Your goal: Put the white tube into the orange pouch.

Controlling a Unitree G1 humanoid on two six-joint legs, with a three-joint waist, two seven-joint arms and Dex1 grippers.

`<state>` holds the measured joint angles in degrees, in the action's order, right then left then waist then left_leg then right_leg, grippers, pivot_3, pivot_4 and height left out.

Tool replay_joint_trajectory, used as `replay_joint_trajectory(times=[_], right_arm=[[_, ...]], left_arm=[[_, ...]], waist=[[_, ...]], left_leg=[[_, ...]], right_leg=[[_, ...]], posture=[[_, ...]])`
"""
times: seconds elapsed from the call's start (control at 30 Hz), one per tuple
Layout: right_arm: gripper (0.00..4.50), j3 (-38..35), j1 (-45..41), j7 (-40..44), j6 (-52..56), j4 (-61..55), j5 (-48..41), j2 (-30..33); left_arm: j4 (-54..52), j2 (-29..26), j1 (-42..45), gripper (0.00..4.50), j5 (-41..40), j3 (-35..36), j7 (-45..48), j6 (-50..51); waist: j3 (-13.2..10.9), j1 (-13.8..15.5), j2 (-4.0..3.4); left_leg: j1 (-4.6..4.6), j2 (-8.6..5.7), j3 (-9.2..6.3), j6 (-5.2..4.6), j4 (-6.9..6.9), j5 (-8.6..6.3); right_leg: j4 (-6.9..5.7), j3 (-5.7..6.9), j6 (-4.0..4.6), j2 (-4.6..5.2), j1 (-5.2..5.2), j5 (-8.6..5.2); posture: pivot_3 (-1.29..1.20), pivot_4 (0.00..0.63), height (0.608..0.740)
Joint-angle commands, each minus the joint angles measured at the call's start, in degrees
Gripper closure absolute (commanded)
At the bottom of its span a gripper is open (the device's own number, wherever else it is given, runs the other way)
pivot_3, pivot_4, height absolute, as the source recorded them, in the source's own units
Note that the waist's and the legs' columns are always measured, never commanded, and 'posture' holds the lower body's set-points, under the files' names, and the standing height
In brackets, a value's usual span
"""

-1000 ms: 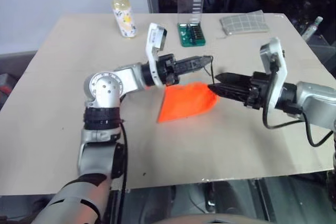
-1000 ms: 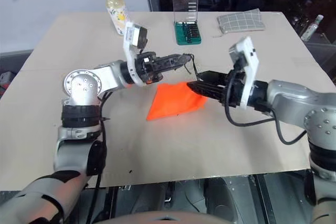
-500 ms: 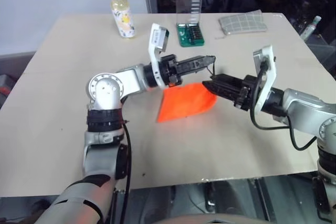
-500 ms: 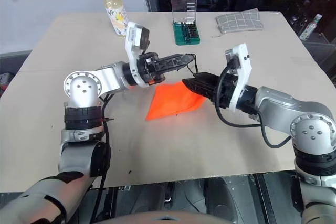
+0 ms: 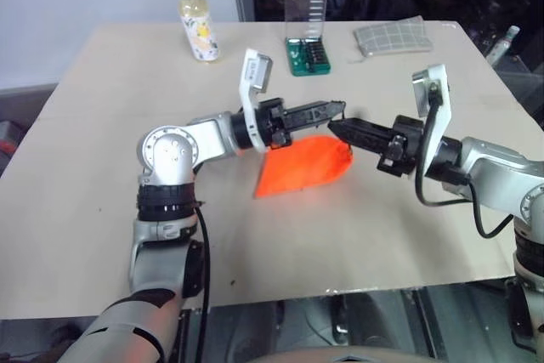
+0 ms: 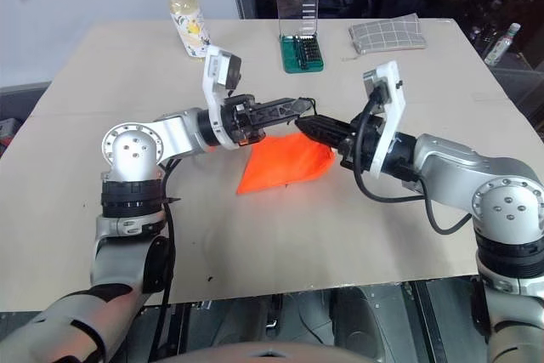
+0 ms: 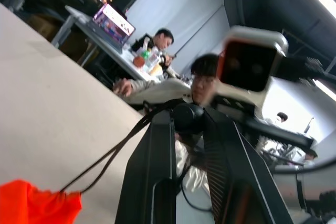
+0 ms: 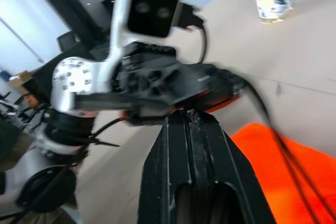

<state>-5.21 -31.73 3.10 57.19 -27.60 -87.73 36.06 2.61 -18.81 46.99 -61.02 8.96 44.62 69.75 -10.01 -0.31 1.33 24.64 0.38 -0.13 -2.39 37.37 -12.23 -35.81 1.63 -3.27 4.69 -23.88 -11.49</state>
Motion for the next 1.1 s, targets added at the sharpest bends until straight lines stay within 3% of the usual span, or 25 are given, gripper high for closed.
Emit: replay_joint_trajectory(times=[0.03,0.23,0.6,0.9,1.1], right_arm=[[4.43,-0.5,-1.0,0.1,-1.0,-0.9,-0.3,0.5],[4.43,-0.9,-0.1,0.3,-0.8,-1.5,-0.2,1.2],[4.43,-5.0,6.3,0.4,-2.0,-4.6,-4.0,6.9],[4.43,-9.1,8.5,-1.0,-6.8,-6.9,-11.3,8.6],[4.43,-12.4,1.7,-2.7,-12.9,-3.7,-16.7,8.9]], left_arm=[[-2.2,0.4,0.6,4.28,-2.2,0.6,0.0,0.4],[-0.4,2.7,0.4,4.28,-6.0,3.4,-5.2,2.8],[13.1,12.3,2.5,4.28,-22.1,14.1,-33.8,9.4],[16.1,12.7,1.3,4.28,-32.1,12.2,-47.5,9.9],[21.4,14.8,-0.8,4.28,-38.1,10.4,-58.7,7.8]], waist=[[0.0,0.0,0.0],[0.0,0.0,0.0],[0.0,0.6,0.03],[0.0,1.1,0.04],[0.0,1.1,0.04]], left_leg=[[0.0,0.0,0.01,0.0,0.0,0.0],[-0.01,0.01,0.0,0.0,0.0,0.0],[-0.01,0.0,-0.03,0.0,0.05,0.0],[-0.02,-0.02,-0.01,0.0,0.06,0.0],[-0.07,-0.04,0.0,0.0,0.08,0.0]], right_leg=[[0.0,-0.01,0.0,0.0,0.0,0.0],[0.0,0.0,0.0,-0.01,0.0,0.0],[-0.01,0.01,-0.01,0.01,0.04,0.0],[-0.01,0.0,0.0,0.02,0.07,0.01],[-0.01,-0.02,0.0,0.04,0.11,0.01]], posture=[[0.0,0.15,0.74],[0.0,0.15,0.74],[0.0,0.15,0.74],[0.0,0.15,0.74],[0.0,0.15,0.74]])
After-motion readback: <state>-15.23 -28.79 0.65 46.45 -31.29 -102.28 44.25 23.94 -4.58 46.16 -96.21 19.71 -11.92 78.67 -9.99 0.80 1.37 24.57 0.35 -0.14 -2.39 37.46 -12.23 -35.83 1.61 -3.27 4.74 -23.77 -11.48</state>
